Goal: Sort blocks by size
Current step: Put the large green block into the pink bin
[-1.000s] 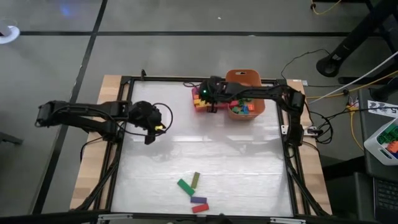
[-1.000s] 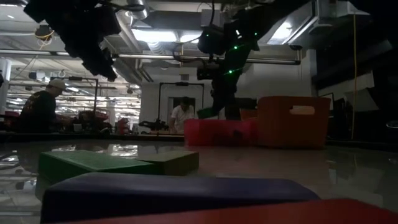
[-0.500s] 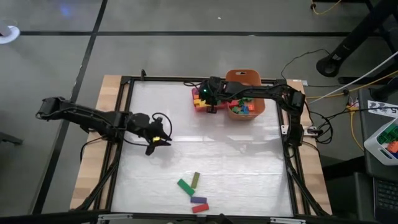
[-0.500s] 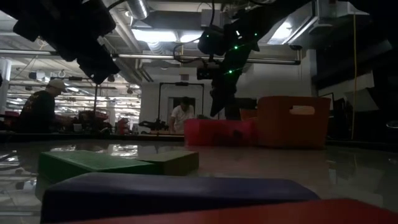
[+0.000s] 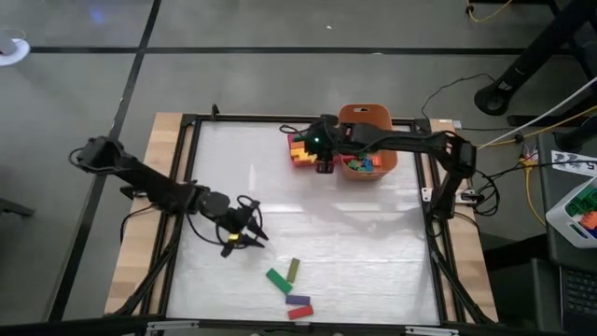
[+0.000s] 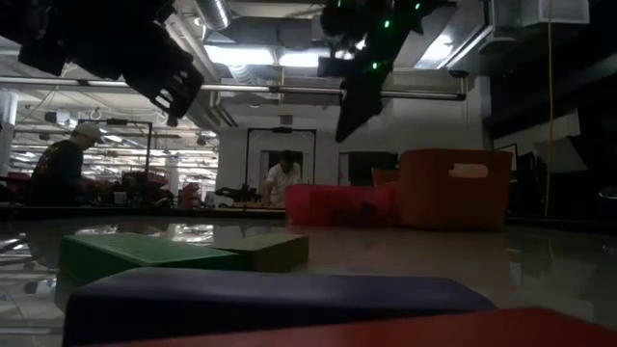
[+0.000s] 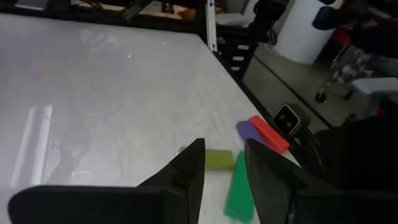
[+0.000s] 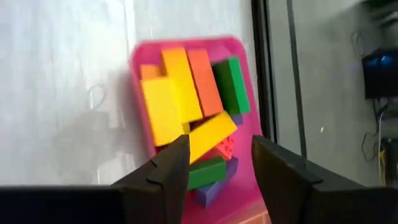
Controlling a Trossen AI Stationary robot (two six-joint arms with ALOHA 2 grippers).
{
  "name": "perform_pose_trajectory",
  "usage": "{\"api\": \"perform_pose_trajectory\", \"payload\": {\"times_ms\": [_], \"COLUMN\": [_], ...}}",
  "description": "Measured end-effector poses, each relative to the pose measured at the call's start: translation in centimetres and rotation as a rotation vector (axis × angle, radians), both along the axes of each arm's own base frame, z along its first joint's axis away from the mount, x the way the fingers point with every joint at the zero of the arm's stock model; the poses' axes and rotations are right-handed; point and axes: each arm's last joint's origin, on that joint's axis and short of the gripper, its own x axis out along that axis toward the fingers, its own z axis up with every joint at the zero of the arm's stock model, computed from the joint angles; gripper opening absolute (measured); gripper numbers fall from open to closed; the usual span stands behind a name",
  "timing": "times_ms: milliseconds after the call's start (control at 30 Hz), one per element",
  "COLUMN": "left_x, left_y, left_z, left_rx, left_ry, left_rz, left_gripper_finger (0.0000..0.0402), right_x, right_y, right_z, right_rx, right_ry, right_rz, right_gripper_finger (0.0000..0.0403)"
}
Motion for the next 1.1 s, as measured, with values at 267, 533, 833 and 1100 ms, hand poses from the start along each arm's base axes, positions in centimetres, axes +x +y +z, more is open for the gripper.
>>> {"api": "perform_pose_trajectory", "payload": {"times_ms": [267, 533, 833, 1100], "left_x": [2.8, 5.0, 7.1, 6.6], "left_y": [-2.5, -5.7, -8.4, -8.2], "left_z": [-2.3, -3.7, -4.4, -5.9], "left_rx": [-0.032, 0.050, 0.121, 0.294], "left_ry": [0.050, 0.060, 0.058, 0.147], "left_rz": [-0.039, -0.134, -0.171, -0.238], "left_gripper_finger": [0.0100, 0.0101, 0.0186, 0.0220], "right_x": [0.4, 0.6, -0.8, -2.3], "right_y": [5.8, 13.8, 21.4, 26.2], "right_z": [1.6, 1.5, 1.5, 1.1], "right_rx": [0.000, 0.008, 0.063, 0.104], "right_ry": [-0.047, -0.042, -0.072, -0.082], "right_rz": [0.147, 0.359, 0.495, 0.574], "right_gripper_finger": [0.0172, 0.0172, 0.0172, 0.0172]}}
